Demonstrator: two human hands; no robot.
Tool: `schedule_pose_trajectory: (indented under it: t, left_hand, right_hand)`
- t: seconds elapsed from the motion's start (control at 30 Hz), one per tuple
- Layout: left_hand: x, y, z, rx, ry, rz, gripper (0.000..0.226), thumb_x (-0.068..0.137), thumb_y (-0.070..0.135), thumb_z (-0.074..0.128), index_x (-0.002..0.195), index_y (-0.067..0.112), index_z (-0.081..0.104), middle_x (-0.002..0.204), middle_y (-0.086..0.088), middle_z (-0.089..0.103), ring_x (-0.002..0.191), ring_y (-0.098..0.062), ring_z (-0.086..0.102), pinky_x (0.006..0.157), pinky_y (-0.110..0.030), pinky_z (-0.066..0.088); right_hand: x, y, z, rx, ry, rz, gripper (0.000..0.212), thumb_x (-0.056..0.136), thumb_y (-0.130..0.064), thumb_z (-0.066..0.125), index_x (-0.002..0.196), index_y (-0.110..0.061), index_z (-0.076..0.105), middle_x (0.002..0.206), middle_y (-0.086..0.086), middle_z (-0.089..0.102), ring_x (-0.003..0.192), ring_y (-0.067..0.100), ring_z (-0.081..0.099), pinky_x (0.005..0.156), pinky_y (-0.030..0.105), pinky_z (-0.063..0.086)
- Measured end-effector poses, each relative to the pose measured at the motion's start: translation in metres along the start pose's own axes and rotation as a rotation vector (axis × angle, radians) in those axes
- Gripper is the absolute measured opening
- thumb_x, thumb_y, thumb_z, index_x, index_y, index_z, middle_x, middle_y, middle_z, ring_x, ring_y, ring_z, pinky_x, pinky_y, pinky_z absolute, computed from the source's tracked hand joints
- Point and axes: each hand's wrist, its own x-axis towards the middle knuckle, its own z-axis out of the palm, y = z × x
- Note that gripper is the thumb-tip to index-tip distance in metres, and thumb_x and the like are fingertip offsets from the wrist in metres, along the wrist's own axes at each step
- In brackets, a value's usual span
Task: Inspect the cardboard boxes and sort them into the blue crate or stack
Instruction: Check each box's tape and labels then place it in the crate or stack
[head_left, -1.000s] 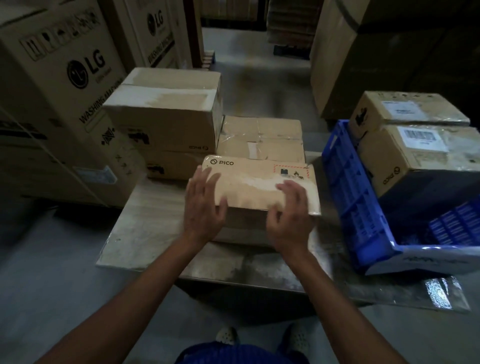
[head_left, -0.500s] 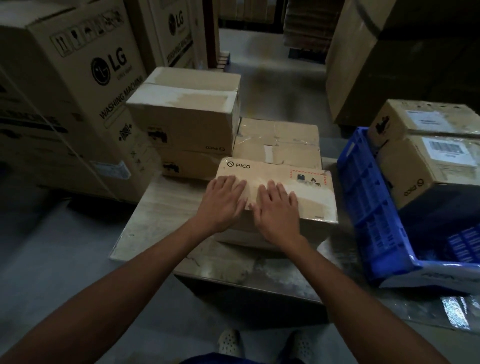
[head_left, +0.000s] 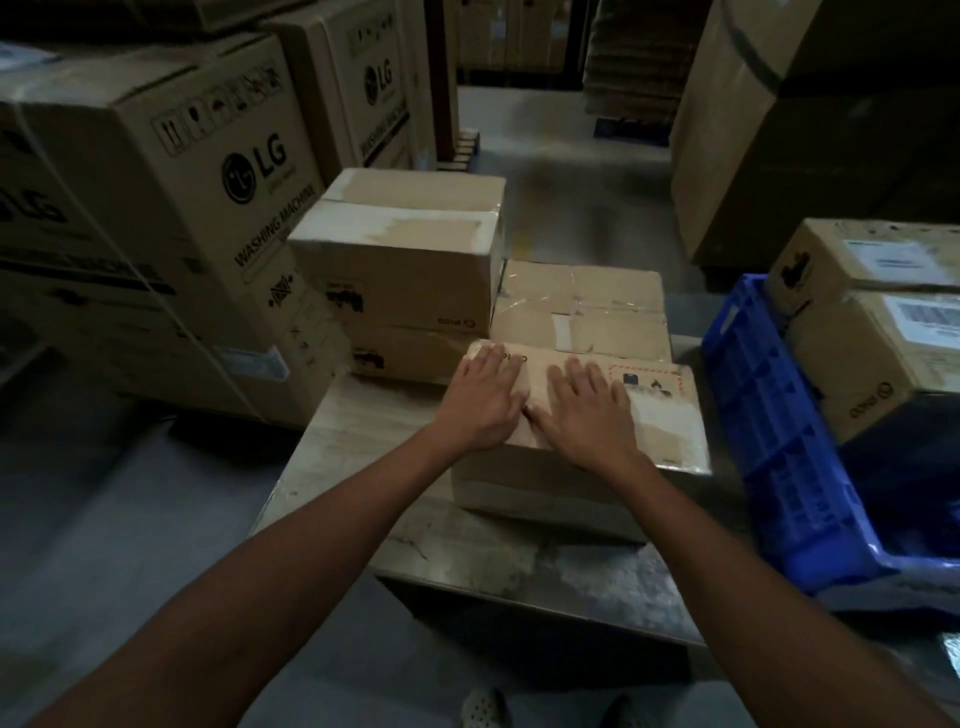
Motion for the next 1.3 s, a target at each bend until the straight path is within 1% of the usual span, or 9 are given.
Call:
schedule_pose_trajectory:
  t: [0.13, 0.27, 0.43, 0.73, 0.8, 0.9, 1.0, 1.17, 1.3]
  left_hand:
    - [0.006, 0.004, -0.013, 0.078, -0.073, -0.003, 0.056, 0.104, 0.045, 0.032, 0.156, 0.027, 0.024, 0.163, -0.015, 0.019, 0.151, -0.032, 0.014, 0.12, -0.055, 0.015]
    - [0.019, 0.03, -0.024, 0.118, -0.152, 0.081, 0.058, 0.104, 0.044, 0.035, 0.158, 0.03, 0.016, 0.165, -0.015, 0.015, 0.152, -0.033, 0.014, 0.119, -0.06, 0.017]
    - [0.023, 0.09, 0.002, -0.079, -0.069, 0.162, 0.053, 0.106, 0.036, 0.035, 0.157, 0.024, 0.025, 0.165, -0.008, 0.019, 0.153, -0.027, 0.013, 0.121, -0.055, 0.015]
    - [0.031, 0.087, 0.017, -0.018, -0.111, 0.167, 0.054, 0.106, 0.047, 0.026, 0.157, 0.03, 0.023, 0.168, -0.002, 0.009, 0.155, -0.022, 0.003, 0.123, -0.052, 0.003]
    - [0.03, 0.081, 0.013, -0.045, -0.142, 0.208, 0.057, 0.106, 0.048, 0.03, 0.158, 0.03, 0.019, 0.168, -0.003, 0.006, 0.155, -0.022, 0.001, 0.123, -0.05, 0.001]
    - [0.019, 0.073, 0.011, -0.07, -0.115, 0.288, 0.065, 0.102, 0.054, 0.036, 0.159, 0.031, 0.014, 0.168, -0.004, 0.002, 0.154, -0.021, -0.001, 0.123, -0.049, 0.0]
    - [0.017, 0.076, 0.012, 0.101, -0.168, 0.348, 0.064, 0.102, 0.058, 0.028, 0.159, 0.033, 0.011, 0.168, -0.005, -0.004, 0.154, -0.024, -0.006, 0.122, -0.054, -0.002]
    - [0.018, 0.075, 0.01, 0.025, -0.144, 0.271, 0.074, 0.098, 0.066, 0.036, 0.159, 0.035, 0.007, 0.168, -0.005, 0.0, 0.154, -0.024, -0.004, 0.123, -0.058, 0.002]
    - [0.012, 0.061, 0.007, -0.026, 0.119, -0.054, 0.072, 0.097, 0.066, 0.031, 0.158, 0.032, 0.013, 0.167, -0.007, 0.008, 0.154, -0.031, 0.001, 0.119, -0.061, 0.005]
  right_hand:
    - [0.006, 0.002, -0.015, 0.026, -0.095, -0.044, 0.08, 0.096, -0.07, 0.032, 0.161, -0.027, 0.013, 0.17, 0.007, 0.002, 0.156, 0.03, 0.002, 0.123, 0.054, 0.006]
    - [0.0, 0.037, -0.036, 0.204, -0.109, -0.066, 0.084, 0.093, -0.067, 0.051, 0.16, -0.027, 0.019, 0.169, 0.01, 0.012, 0.155, 0.029, 0.011, 0.122, 0.05, 0.018]
    - [-0.016, 0.081, -0.025, 0.111, 0.019, 0.17, 0.08, 0.098, -0.066, 0.036, 0.161, -0.023, 0.014, 0.169, 0.01, 0.008, 0.156, 0.028, 0.005, 0.124, 0.055, 0.009]
    - [-0.017, 0.097, -0.013, 0.134, -0.014, 0.132, 0.08, 0.096, -0.071, 0.03, 0.162, -0.028, 0.01, 0.17, 0.001, -0.001, 0.156, 0.021, -0.004, 0.123, 0.052, 0.003]
    - [-0.02, 0.1, -0.02, 0.226, -0.026, 0.11, 0.076, 0.098, -0.064, 0.04, 0.161, -0.029, 0.016, 0.17, 0.001, 0.002, 0.156, 0.021, -0.003, 0.123, 0.051, 0.004]
    - [-0.035, 0.109, -0.032, 0.584, -0.033, 0.088, 0.065, 0.1, -0.044, 0.054, 0.157, -0.028, 0.028, 0.169, 0.001, 0.009, 0.156, 0.019, 0.002, 0.125, 0.052, 0.01]
    - [-0.046, 0.11, -0.025, 0.336, -0.052, 0.043, 0.069, 0.1, -0.049, 0.051, 0.159, -0.033, 0.02, 0.17, 0.0, -0.001, 0.155, 0.018, -0.011, 0.125, 0.052, 0.01]
    - [-0.048, 0.109, -0.024, 0.307, -0.061, 0.053, 0.072, 0.099, -0.055, 0.048, 0.16, -0.037, 0.014, 0.169, 0.004, -0.014, 0.152, 0.023, -0.022, 0.123, 0.059, 0.008]
    - [-0.055, 0.104, -0.021, 0.496, 0.033, 0.272, 0.099, 0.088, -0.06, 0.065, 0.161, -0.031, 0.004, 0.168, 0.004, -0.019, 0.154, 0.028, -0.015, 0.12, 0.06, 0.013]
